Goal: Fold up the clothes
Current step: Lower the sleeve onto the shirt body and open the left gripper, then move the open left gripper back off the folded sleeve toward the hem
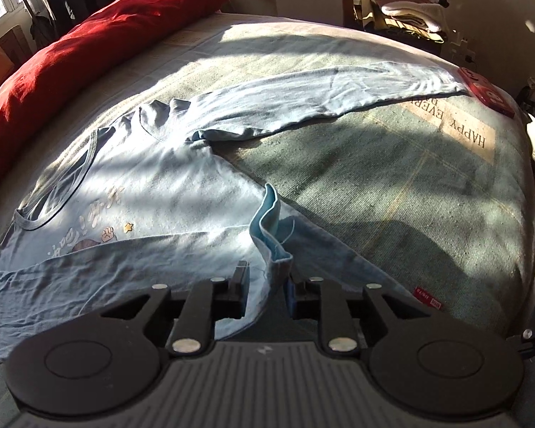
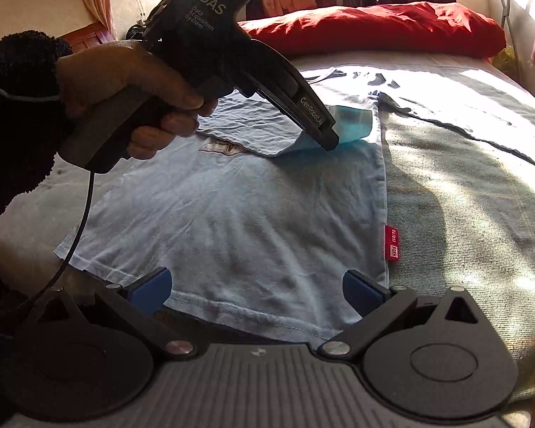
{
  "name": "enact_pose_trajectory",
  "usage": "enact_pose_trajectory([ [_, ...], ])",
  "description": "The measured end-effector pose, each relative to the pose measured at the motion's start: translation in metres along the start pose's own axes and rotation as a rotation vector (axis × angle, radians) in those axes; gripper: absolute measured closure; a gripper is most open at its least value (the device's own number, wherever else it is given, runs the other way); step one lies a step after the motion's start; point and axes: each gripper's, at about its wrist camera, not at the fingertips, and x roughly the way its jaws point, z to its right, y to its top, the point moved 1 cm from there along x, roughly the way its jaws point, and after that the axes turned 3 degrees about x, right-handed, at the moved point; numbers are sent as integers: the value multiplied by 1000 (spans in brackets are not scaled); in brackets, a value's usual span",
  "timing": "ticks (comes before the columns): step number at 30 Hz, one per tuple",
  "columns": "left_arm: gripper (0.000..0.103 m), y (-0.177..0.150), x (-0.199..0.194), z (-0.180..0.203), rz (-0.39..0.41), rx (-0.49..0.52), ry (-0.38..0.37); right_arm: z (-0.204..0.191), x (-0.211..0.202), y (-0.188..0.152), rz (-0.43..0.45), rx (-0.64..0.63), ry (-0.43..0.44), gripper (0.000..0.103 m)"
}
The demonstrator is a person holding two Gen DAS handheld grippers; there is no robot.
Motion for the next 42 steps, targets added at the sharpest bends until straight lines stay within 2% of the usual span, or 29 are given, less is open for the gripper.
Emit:
enact_pose_trajectory([
  [12,65,-19,-38,4,62,-13,-19,-16,-12,1,23,-30,-12,0],
  [19,58,-49,-70,-10,93,-92,30,-33,-30,-1,54,-59,-30,0],
  [23,55,-75,-79,-20,93,-181,67,-41,-41,-5,74,-69,-38,0],
  [28,55,-119,-79,-35,93,-354,54,-51,-56,-10,97,-106,-44,0],
  [33,55,-158,-74,-58,105,-512,74,-49,-56,-7,91,-138,-31,0],
  [42,54,-186,-61,-140,244,-695,66,-38,-17,23,65,-128,-1,0],
])
